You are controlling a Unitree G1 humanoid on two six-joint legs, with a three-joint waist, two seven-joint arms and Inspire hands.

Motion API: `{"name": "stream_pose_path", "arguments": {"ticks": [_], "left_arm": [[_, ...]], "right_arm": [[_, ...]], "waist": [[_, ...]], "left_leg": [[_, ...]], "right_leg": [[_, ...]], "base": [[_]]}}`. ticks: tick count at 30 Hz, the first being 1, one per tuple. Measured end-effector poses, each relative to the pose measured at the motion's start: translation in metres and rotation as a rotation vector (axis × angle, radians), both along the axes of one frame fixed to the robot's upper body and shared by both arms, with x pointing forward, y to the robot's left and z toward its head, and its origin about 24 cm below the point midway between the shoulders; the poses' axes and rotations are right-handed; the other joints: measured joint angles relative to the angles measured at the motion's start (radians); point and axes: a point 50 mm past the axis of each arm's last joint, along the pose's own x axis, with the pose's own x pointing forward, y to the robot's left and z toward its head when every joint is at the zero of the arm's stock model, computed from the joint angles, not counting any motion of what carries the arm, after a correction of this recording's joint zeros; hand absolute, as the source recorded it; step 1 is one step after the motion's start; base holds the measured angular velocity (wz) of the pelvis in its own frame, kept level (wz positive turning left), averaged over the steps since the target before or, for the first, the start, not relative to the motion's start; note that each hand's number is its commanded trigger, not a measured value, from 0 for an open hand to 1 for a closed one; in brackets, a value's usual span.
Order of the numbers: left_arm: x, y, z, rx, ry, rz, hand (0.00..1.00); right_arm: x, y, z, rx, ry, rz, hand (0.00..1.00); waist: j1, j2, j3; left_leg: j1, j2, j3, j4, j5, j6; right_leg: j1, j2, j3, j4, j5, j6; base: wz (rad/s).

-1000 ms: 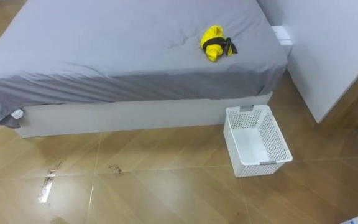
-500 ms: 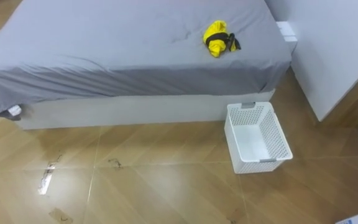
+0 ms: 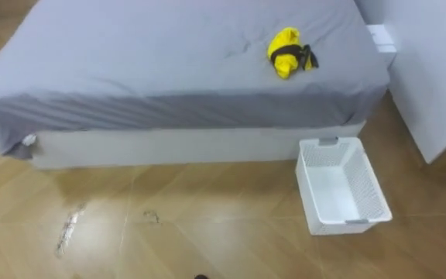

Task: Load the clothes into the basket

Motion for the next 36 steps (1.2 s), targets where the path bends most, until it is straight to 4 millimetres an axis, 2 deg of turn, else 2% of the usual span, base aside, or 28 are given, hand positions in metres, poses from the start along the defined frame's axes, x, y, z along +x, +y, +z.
{"name": "stream_pose_path", "arguments": {"ticks": [1,2,3,4,5,6,8,10,12,14,16,17,18,19,20,21,23,24,25,27,28,29,30,31,33,34,35,36], "left_arm": [[0.003,0.004,0.001,0.009,-0.018,0.008,0.0],[0.004,0.007,0.002,0.016,-0.023,0.01,0.0],[0.008,0.008,0.002,0.019,-0.041,0.017,0.0],[0.017,0.012,0.003,0.032,-0.067,0.019,0.0],[0.02,0.013,0.004,0.037,-0.073,0.022,0.0],[0.032,0.013,0.004,0.047,-0.1,0.014,0.0],[0.045,0.015,0.006,0.066,-0.127,0.009,0.0],[0.063,0.017,0.01,0.086,-0.179,-0.008,0.0],[0.08,0.012,0.012,0.082,-0.226,-0.063,0.0],[0.085,0.003,0.011,0.066,-0.239,-0.117,0.0],[0.08,-0.011,0.007,0.03,-0.215,-0.162,0.0],[0.077,-0.013,0.006,0.025,-0.207,-0.169,0.0],[0.069,-0.014,0.005,0.021,-0.194,-0.167,0.0],[0.063,-0.013,0.004,0.02,-0.175,-0.162,0.0],[0.059,-0.013,0.004,0.019,-0.164,-0.156,0.0],[0.049,-0.011,0.003,0.019,-0.142,-0.134,0.0],[0.039,-0.007,0.003,0.021,-0.115,-0.109,0.0],[0.034,-0.004,0.003,0.021,-0.106,-0.099,0.0],[0.031,-0.002,0.004,0.023,-0.105,-0.097,0.0],[0.03,-0.001,0.005,0.025,-0.105,-0.092,0.0],[0.037,-0.002,0.005,0.021,-0.124,-0.095,0.0],[0.04,-0.002,0.005,0.02,-0.133,-0.098,0.0],[0.044,-0.003,0.006,0.02,-0.15,-0.103,0.0],[0.049,-0.002,0.008,0.021,-0.172,-0.101,0.0],[0.054,-0.003,0.009,0.015,-0.201,-0.08,0.0],[0.055,-0.003,0.009,0.01,-0.209,-0.069,0.0],[0.054,-0.004,0.009,0.007,-0.209,-0.056,0.0],[0.049,-0.004,0.009,0.002,-0.202,-0.041,0.0]], "right_arm": [[0.003,0.003,0.0,-0.001,-0.015,0.002,0.0],[0.004,0.005,0.0,0.001,-0.019,0.001,0.0],[-0.003,-0.001,0.001,-0.021,-0.007,-0.008,0.0],[-0.005,-0.003,0.001,-0.032,-0.001,-0.019,0.0],[-0.004,-0.004,0.001,-0.038,-0.002,-0.024,0.0],[-0.001,-0.007,0.002,-0.053,-0.015,-0.038,0.0],[0.014,-0.007,0.005,-0.064,-0.063,-0.031,0.0],[0.033,-0.003,0.009,-0.064,-0.136,-0.006,0.0],[0.044,-0.001,0.012,-0.066,-0.18,-0.002,0.0],[0.052,0.0,0.016,-0.086,-0.212,0.0,0.0],[0.063,0.002,0.02,-0.109,-0.27,-0.004,0.0],[0.066,0.002,0.022,-0.116,-0.287,-0.007,0.0],[0.077,0.004,0.027,-0.13,-0.336,-0.006,0.0],[0.093,0.005,0.037,-0.151,-0.411,0.008,0.0],[0.103,0.005,0.043,-0.159,-0.454,0.015,0.0],[0.121,0.006,0.055,-0.168,-0.541,0.022,0.0],[0.145,0.009,0.071,-0.184,-0.642,0.046,0.0],[0.155,0.011,0.08,-0.188,-0.692,0.06,0.0],[0.16,0.012,0.085,-0.189,-0.72,0.065,0.0],[0.169,0.015,0.091,-0.198,-0.751,0.074,0.0],[0.167,0.014,0.09,-0.209,-0.743,0.077,0.0],[0.165,0.013,0.089,-0.212,-0.736,0.075,0.0],[0.162,0.012,0.087,-0.217,-0.726,0.071,0.0],[0.161,0.013,0.087,-0.217,-0.72,0.075,0.0],[0.162,0.014,0.087,-0.219,-0.722,0.08,0.0],[0.162,0.014,0.088,-0.225,-0.723,0.074,0.0],[0.161,0.014,0.087,-0.227,-0.718,0.071,0.0],[0.16,0.015,0.086,-0.229,-0.712,0.079,0.0]], "waist": [[0.005,-0.005,0.0083],[0.014,-0.01,0.0212],[0.013,-0.012,-0.0018],[0.013,-0.003,0.002],[0.017,-0.008,-0.0005],[0.019,0.007,-0.0008],[0.037,0.037,0.0067],[0.018,0.062,0.0057],[-0.004,0.064,0.0042],[-0.009,0.06,0.0036],[-0.007,0.057,0.0033],[-0.005,0.055,0.0012],[0.0,0.055,-0.0066],[0.002,0.069,-0.0095],[0.002,0.081,-0.0084],[0.002,0.097,-0.0064],[0.003,0.107,-0.0031],[0.003,0.107,-0.0028],[0.001,0.11,-0.0018],[-0.017,0.102,-0.0007],[-0.019,0.098,0.0017],[-0.018,0.094,0.0039],[-0.02,0.083,0.0072],[-0.019,0.083,0.0044],[-0.001,0.08,0.0066],[0.0,0.083,0.0043],[0.002,0.08,0.0028],[0.002,0.075,-0.0172]], "left_leg": [[-0.021,0.018,0.019,0.136,-0.043,0.024],[-0.033,0.014,0.043,0.174,-0.065,0.02],[-0.012,0.015,0.06,0.094,-0.076,0.007],[0.017,-0.007,0.065,0.115,-0.14,0.036],[0.04,-0.017,0.065,0.119,-0.163,0.041],[0.108,-0.022,0.06,0.093,-0.196,0.051],[0.215,-0.02,0.033,0.008,-0.208,0.048],[0.337,-0.017,-0.032,-0.106,-0.197,0.032],[0.405,-0.018,-0.073,-0.159,-0.2,0.029],[0.488,-0.018,-0.105,-0.229,-0.207,0.017],[0.606,0.0,-0.144,-0.297,-0.235,-0.009],[0.625,0.008,-0.153,-0.304,-0.246,-0.017],[0.651,0.032,-0.152,-0.303,-0.273,-0.045],[0.659,0.06,-0.146,-0.282,-0.291,-0.076],[0.665,0.08,-0.143,-0.273,-0.295,-0.087],[0.682,0.109,-0.129,-0.261,-0.29,-0.106],[0.685,0.137,-0.103,-0.191,-0.263,-0.152],[0.67,0.147,-0.088,-0.104,-0.223,-0.166],[0.65,0.16,-0.075,-0.009,-0.167,-0.164],[0.601,0.174,-0.066,0.122,-0.106,-0.162],[0.556,0.178,-0.066,0.164,-0.128,-0.144],[0.535,0.173,-0.064,0.162,-0.144,-0.146],[0.489,0.165,-0.062,0.139,-0.182,-0.15],[0.433,0.159,-0.063,0.099,-0.217,-0.149],[0.367,0.153,-0.063,-0.02,-0.23,-0.148],[0.331,0.152,-0.064,-0.123,-0.193,-0.144],[0.32,0.15,-0.062,-0.134,-0.142,-0.116],[0.338,0.13,-0.06,-0.179,-0.125,-0.111]], "right_leg": [[0.019,-0.01,0.024,0.046,0.009,0.012],[0.025,-0.02,0.041,0.097,0.01,0.012],[-0.019,-0.026,0.036,0.244,0.017,0.024],[-0.074,-0.049,0.016,0.437,0.051,0.045],[-0.097,-0.059,0.009,0.513,0.104,0.046],[-0.144,-0.071,-0.008,0.634,0.233,0.029],[-0.257,-0.048,-0.06,0.74,0.167,-0.008],[-0.407,0.029,-0.152,0.673,0.092,-0.047],[-0.503,0.07,-0.184,0.509,0.092,-0.053],[-0.554,0.088,-0.188,0.276,0.152,-0.057],[-0.554,0.088,-0.207,0.038,0.348,-0.068],[-0.547,0.089,-0.214,0.015,0.394,-0.081],[-0.535,0.106,-0.228,0.024,0.454,-0.121],[-0.535,0.13,-0.238,0.067,0.45,-0.132],[-0.53,0.141,-0.252,0.09,0.439,-0.145],[-0.52,0.156,-0.283,0.131,0.396,-0.156],[-0.502,0.161,-0.309,0.184,0.336,-0.173],[-0.467,0.165,-0.308,0.182,0.306,-0.174],[-0.417,0.177,-0.303,0.155,0.291,-0.174],[-0.34,0.179,-0.289,0.093,0.268,-0.164],[-0.308,0.177,-0.273,0.065,0.265,-0.158],[-0.293,0.177,-0.265,0.053,0.264,-0.156],[-0.274,0.177,-0.24,0.033,0.262,-0.152],[-0.271,0.175,-0.213,0.024,0.261,-0.146],[-0.276,0.168,-0.18,0.025,0.258,-0.136],[-0.28,0.163,-0.163,0.029,0.254,-0.122],[-0.281,0.157,-0.151,0.041,0.25,-0.113],[-0.291,0.143,-0.134,0.043,0.243,-0.094]], "base": [[-0.4],[-0.31],[-0.1],[0.0],[-0.03],[-0.27],[-0.33],[0.11],[0.6],[0.61],[0.55],[0.6],[0.42],[0.34],[0.11],[0.0],[-0.02],[0.0],[-0.06],[0.1],[0.27],[0.18],[0.0],[-0.11],[-0.42],[-0.5],[-0.43],[-0.32]]}}
